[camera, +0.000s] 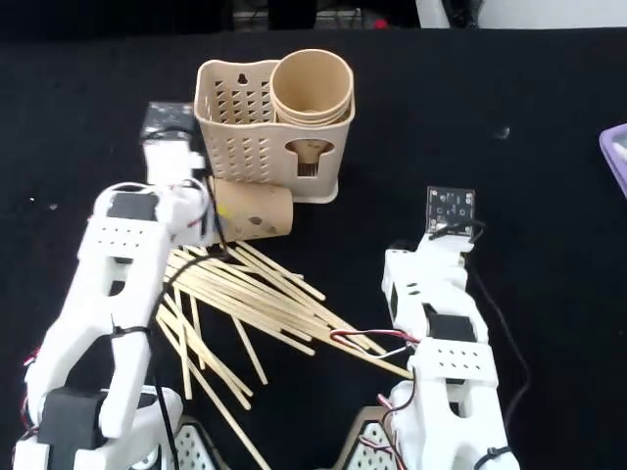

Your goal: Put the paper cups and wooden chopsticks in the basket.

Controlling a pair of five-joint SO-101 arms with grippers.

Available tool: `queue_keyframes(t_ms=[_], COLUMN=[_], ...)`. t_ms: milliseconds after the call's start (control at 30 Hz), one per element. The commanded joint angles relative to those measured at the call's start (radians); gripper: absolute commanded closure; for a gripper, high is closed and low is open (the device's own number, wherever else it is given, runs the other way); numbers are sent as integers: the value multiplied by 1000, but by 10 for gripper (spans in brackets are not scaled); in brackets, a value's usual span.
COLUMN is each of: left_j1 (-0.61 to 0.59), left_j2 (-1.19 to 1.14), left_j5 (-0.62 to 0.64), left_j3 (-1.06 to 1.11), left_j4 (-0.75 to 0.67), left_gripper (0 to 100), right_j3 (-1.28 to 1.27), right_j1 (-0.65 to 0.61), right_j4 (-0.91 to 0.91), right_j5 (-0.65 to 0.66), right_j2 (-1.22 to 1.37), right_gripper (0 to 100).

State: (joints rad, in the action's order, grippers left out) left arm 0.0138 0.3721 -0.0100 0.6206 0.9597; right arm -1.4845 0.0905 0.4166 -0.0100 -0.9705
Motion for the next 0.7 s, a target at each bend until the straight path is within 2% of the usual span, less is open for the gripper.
queue_keyframes(t_ms=[0,133,300,667], left_j1=[54,94,88,85], left_j2=[17,26,15,28], left_j5=[-6,-5,-8,-11], left_j3=[-4,-4,2,180], left_j4=[-11,-9,-15,-267], left_gripper=[759,759,759,759], right_j3=[4,4,4,2], right_j1=[-18,-18,-18,-18], right_j4=[-20,-20,-20,-20], right_j5=[9,9,9,9], right_j2=[-22,-22,-22,-22], right_gripper=[986,986,986,986])
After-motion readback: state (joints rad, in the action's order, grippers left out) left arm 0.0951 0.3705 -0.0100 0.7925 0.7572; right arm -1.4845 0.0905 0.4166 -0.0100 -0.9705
